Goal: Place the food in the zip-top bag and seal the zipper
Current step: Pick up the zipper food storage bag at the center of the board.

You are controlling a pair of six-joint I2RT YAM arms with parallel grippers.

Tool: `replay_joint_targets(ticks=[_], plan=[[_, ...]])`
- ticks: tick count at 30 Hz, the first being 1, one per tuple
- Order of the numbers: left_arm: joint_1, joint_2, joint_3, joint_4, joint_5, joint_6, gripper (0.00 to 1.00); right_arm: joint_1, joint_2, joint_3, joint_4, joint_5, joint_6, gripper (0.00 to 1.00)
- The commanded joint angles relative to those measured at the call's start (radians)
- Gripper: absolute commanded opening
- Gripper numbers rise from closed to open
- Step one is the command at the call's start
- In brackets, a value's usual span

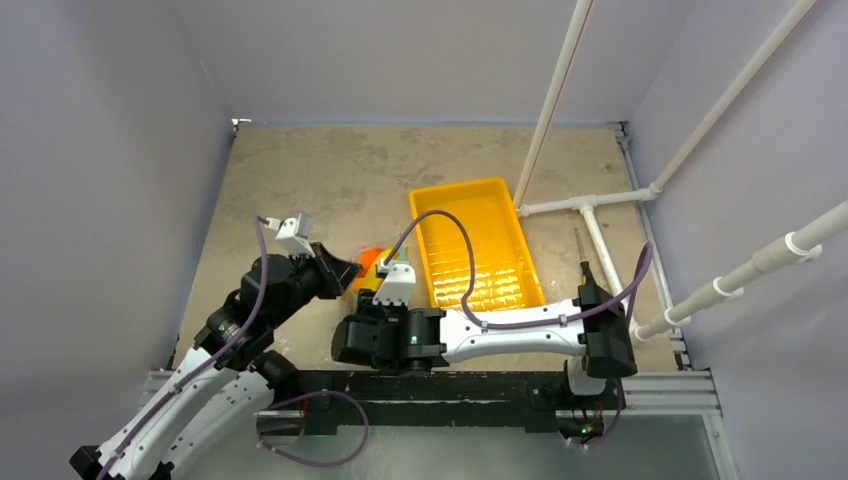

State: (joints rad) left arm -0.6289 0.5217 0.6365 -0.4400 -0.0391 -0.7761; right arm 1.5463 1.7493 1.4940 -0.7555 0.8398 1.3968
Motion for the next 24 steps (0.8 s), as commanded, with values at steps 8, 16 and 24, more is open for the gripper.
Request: replay_joint_targets(ticks=[8,16,24], plan=[[-0.001,-0.026,-0.01,0.016,0.008,-0.03,0.0,-0.052,-0.007,0.056,0.061,0.037,-0.078,0.5],[-0.001,-0.026,-0.022,0.026,0.006,-0.038,0.0,-0.053,0.003,0.061,0.188,-0.039,-0.177,0.59],[-0.001,-0.019,-0.024,0.04,0.013,-0.04,0.0,-0.08,0.022,0.038,0.233,-0.082,-0.205,0.53]])
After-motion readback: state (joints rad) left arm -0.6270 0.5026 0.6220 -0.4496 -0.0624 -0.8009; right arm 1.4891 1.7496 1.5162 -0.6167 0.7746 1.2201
